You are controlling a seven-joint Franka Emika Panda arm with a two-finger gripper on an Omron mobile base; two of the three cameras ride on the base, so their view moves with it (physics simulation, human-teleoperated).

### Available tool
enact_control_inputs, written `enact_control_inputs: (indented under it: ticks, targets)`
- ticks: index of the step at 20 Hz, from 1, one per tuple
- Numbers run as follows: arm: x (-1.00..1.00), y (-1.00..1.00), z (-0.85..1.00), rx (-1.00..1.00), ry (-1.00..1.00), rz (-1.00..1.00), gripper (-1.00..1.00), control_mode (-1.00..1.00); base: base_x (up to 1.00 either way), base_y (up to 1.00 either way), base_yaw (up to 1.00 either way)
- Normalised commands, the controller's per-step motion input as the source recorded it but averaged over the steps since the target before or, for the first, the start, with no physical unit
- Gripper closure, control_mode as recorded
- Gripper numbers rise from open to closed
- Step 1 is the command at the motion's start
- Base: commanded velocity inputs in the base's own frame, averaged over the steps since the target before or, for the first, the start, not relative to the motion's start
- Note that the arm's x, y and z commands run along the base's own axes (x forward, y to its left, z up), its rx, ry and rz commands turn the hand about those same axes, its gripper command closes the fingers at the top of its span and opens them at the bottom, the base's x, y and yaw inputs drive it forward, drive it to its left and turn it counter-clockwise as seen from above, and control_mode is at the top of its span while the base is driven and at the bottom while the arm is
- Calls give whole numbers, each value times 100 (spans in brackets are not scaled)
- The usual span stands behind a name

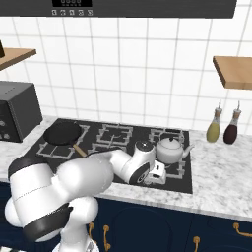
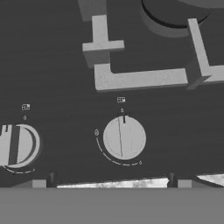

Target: Pick the kettle from the counter and place it on a stove burner. Then turn the burner on.

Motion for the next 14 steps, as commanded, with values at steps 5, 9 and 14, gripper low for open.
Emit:
enact_control_inputs:
  ticks: [5, 9, 14]
  targets:
    - [13, 0, -15, 0, 0, 0, -100, -100, 0, 0, 0]
    - [13, 0, -17, 0, 0, 0, -100, -100, 0, 0, 0]
    - [12, 0, -16, 0, 0, 0, -100, -100, 0, 0, 0]
